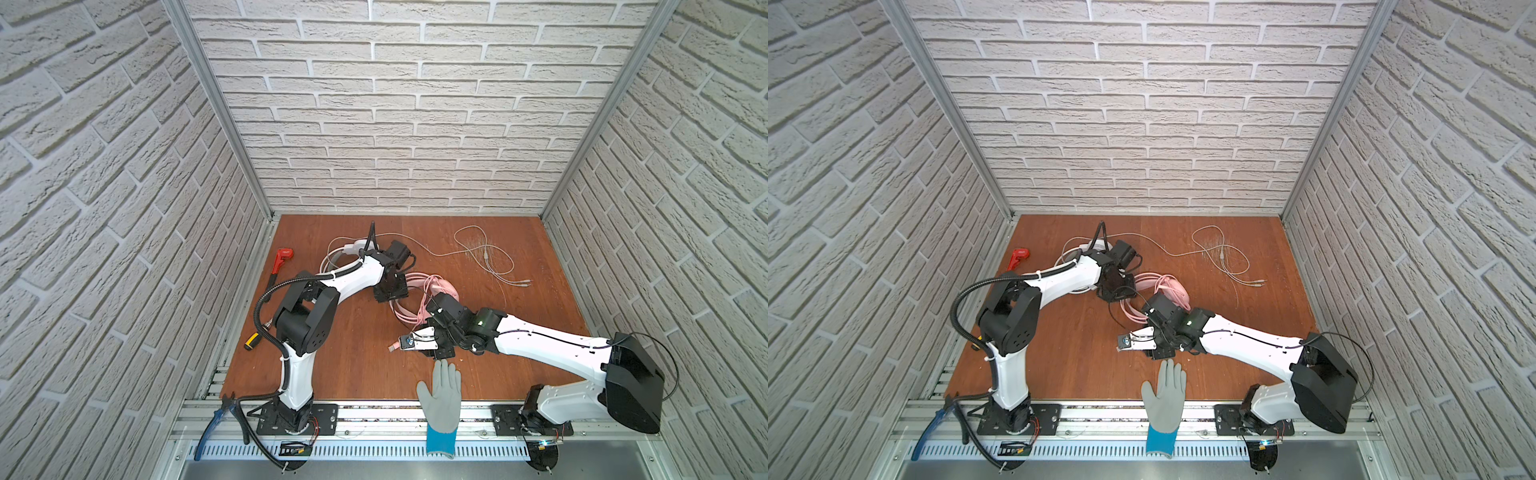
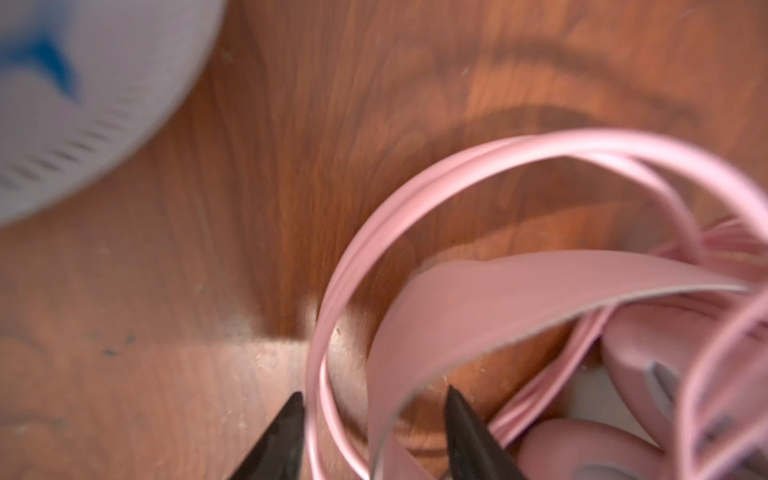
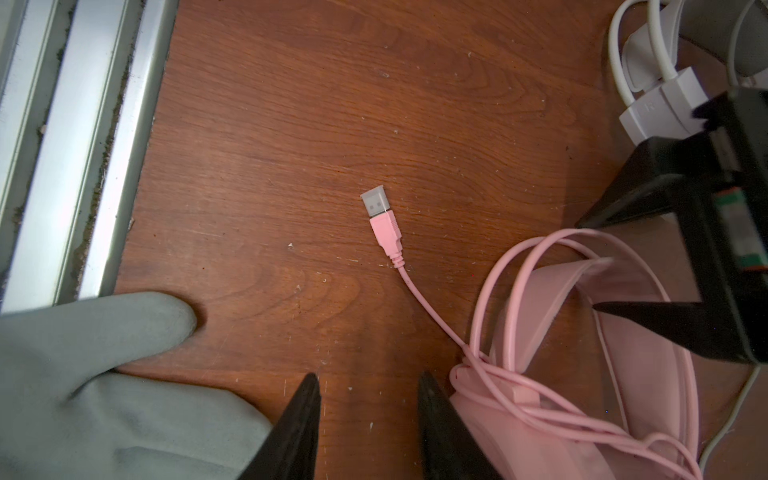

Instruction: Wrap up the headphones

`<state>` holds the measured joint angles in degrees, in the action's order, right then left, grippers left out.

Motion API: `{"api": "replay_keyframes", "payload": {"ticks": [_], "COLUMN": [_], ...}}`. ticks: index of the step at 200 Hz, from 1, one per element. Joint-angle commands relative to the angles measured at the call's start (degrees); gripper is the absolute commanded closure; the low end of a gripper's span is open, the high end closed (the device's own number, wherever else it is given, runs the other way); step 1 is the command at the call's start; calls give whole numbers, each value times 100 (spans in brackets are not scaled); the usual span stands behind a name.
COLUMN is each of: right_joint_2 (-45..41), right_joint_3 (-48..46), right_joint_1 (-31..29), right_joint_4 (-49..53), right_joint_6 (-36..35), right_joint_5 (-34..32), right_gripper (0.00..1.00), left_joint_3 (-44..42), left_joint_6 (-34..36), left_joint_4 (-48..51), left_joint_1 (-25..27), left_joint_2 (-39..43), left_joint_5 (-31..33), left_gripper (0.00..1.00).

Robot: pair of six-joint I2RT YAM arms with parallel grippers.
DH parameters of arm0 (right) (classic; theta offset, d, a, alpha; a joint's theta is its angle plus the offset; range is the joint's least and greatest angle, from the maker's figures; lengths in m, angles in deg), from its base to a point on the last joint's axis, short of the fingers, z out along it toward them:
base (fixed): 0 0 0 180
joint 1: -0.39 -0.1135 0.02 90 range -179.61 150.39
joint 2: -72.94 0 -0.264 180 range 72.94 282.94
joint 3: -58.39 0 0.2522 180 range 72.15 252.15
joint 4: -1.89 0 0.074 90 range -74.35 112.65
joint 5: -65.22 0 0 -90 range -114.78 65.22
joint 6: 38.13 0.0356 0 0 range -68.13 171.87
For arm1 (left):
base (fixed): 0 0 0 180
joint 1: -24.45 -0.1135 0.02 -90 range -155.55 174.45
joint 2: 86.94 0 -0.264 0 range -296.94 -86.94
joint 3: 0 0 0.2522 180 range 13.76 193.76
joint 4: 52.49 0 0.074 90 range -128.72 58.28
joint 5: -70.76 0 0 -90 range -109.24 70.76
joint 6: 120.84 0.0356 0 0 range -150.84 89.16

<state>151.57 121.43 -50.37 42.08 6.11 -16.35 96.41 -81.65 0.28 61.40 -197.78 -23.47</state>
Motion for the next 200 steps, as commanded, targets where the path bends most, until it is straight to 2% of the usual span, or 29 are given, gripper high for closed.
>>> {"api": "replay_keyframes", "payload": {"ticks": [1, 29, 60, 100, 153, 200], "right_joint_2": [170, 432, 1006, 1940, 2563, 2969], "right_joint_3": [145, 355, 801, 1611, 2105, 2392], "right_joint_1": [-24, -87, -170, -231, -251, -322], "right_joint_4": [84, 152, 175, 551, 1007, 1233], "right_joint_6": [-182, -353, -440, -525, -783, -769], "right_joint_5": [36, 31, -50, -308, -173, -129], "right_gripper": [59, 59, 59, 60, 61, 62], "left_joint_3": [268, 322, 266, -326, -1179, -1486], "left_joint_6": [119, 175, 314, 453, 501, 508], "left_joint_4": [142, 209, 389, 485, 459, 389], "left_joint_1": [-61, -207, -457, -983, -1575, -1720], "left_joint_2": [484, 855, 1360, 2194, 2982, 3141], "left_joint_5": [249, 424, 695, 908, 897, 803], "left_gripper": [37, 26, 20, 10, 5, 3]}}
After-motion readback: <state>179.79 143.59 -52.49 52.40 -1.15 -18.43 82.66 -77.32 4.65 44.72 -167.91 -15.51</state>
